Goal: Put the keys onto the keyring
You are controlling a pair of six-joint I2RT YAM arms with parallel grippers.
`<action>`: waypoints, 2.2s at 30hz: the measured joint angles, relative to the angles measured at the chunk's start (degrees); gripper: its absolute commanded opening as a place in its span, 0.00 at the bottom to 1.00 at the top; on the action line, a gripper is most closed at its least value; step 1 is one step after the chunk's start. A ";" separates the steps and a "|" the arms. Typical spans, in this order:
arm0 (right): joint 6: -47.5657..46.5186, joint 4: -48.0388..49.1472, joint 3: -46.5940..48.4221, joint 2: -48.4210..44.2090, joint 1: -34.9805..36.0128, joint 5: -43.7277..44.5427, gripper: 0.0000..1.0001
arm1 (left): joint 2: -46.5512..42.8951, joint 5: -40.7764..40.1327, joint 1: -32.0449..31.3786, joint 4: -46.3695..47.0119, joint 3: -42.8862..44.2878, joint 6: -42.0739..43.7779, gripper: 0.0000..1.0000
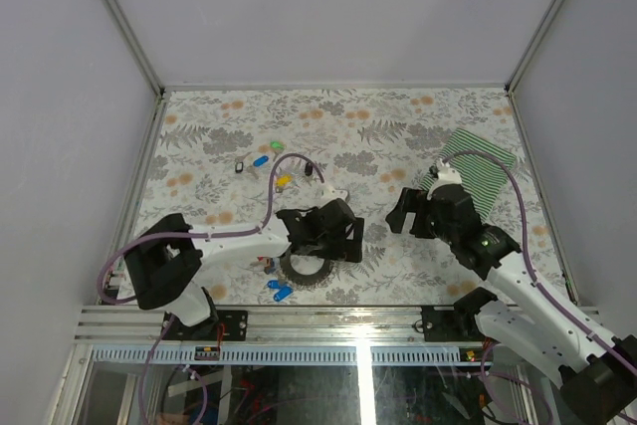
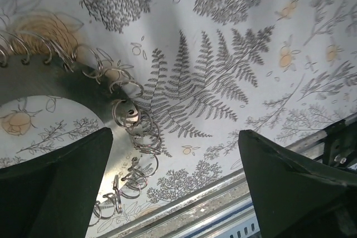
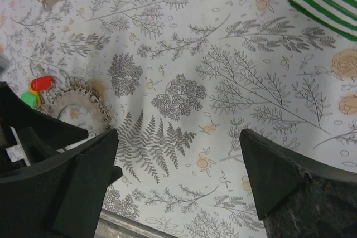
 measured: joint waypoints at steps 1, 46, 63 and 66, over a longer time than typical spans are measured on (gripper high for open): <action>0.22 -0.35 -0.17 -0.15 0.00 0.17 0.98 | -0.33 -0.52 0.15 0.02 0.46 0.59 1.00; 34.32 50.73 -18.01 32.48 16.41 -19.74 0.61 | -18.32 8.28 10.78 11.67 -22.60 2.95 0.65; 43.04 71.08 -18.80 46.31 16.85 -22.62 0.55 | -14.32 10.03 7.96 13.94 -22.84 3.74 0.25; 43.56 72.78 -18.84 47.32 16.85 -22.60 0.55 | -13.64 10.27 7.67 14.62 -22.84 3.76 0.19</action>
